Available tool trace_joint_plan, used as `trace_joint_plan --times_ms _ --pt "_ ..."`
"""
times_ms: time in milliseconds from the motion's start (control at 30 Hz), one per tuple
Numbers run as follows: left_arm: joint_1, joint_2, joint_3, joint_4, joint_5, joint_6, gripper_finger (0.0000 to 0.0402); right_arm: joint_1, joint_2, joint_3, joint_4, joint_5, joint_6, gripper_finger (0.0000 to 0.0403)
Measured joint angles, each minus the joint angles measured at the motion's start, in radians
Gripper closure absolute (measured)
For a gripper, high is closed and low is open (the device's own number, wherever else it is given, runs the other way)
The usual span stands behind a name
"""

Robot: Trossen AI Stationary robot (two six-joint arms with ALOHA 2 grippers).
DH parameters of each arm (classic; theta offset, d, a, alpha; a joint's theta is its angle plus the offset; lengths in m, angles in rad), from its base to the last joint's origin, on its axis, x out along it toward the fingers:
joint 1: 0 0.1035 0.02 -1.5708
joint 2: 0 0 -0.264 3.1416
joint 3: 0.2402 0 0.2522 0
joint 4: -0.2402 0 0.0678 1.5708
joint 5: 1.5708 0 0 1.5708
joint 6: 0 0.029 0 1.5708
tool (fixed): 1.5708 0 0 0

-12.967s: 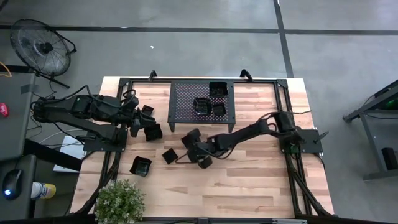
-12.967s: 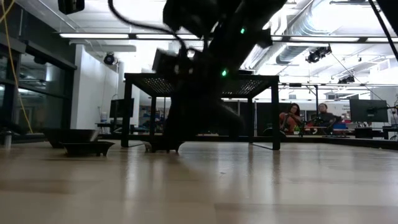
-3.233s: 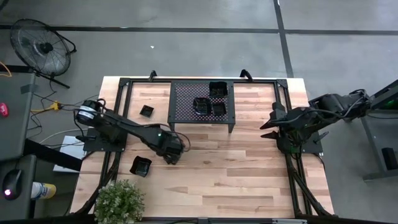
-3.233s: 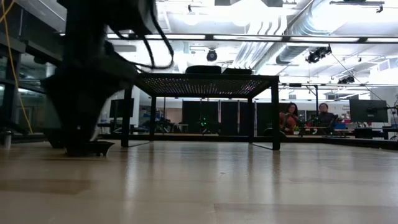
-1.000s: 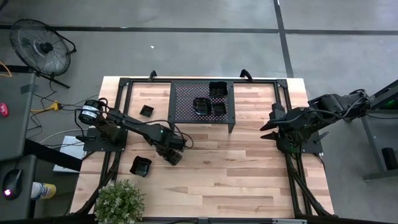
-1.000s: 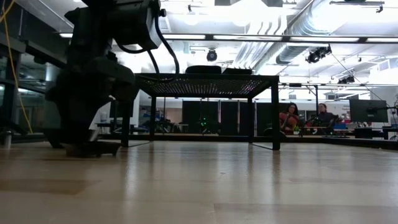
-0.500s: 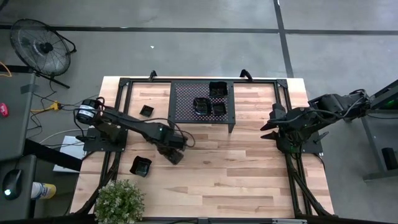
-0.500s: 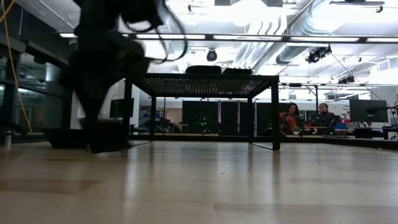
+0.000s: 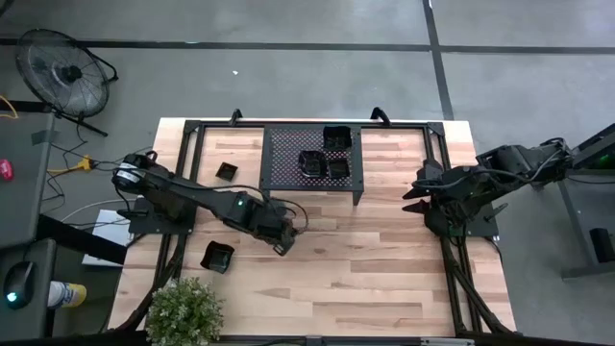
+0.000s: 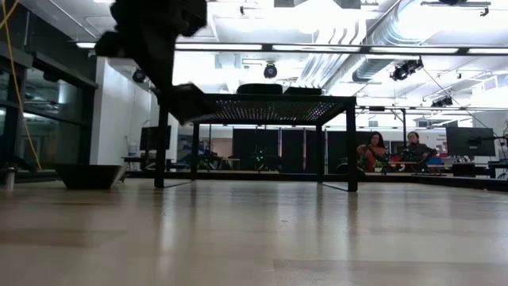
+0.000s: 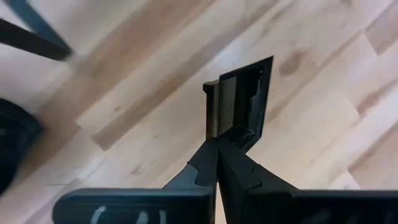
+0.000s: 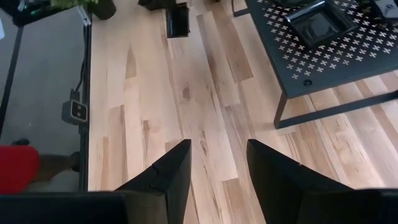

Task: Pick & Place Mini shaped plates
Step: Stack the black square plate on top of the other black square plates on the shelf

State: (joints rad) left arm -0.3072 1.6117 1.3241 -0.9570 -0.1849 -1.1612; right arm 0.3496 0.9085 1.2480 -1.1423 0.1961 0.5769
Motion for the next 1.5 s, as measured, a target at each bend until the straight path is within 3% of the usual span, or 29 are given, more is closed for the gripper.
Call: trace_joint_plan --times_ms 467,667,900,1100,1367,1500 --pt "-0.158 -0.004 0.177 -0.019 -0.415 -0.088 0.0401 0.000 0.002 0.000 0.119 0.017 -0.011 0.0249" --pt "-0.164 -0.004 0.252 0.048 -0.654 0.074 0.0401 0.000 0.020 0.000 0.224 0.089 -0.056 0.0251" --pt "-0.138 -0.004 0.293 0.182 -0.900 0.400 0.0401 0.000 0.089 0.000 0.311 0.164 -0.136 0.0245" --pt "-0.087 -0.004 0.295 0.306 -0.997 0.634 0.0401 0.000 0.179 0.000 0.455 0.291 -0.225 0.0249" --pt "-0.065 -0.004 0.295 0.417 -1.028 0.840 0.0401 -0.008 0.289 0.000 0.752 0.532 -0.386 0.0258" --pt "-0.066 -0.004 0.295 0.439 -1.031 0.877 0.0401 -0.033 0.330 0.000 0.865 0.549 -0.401 0.0256"
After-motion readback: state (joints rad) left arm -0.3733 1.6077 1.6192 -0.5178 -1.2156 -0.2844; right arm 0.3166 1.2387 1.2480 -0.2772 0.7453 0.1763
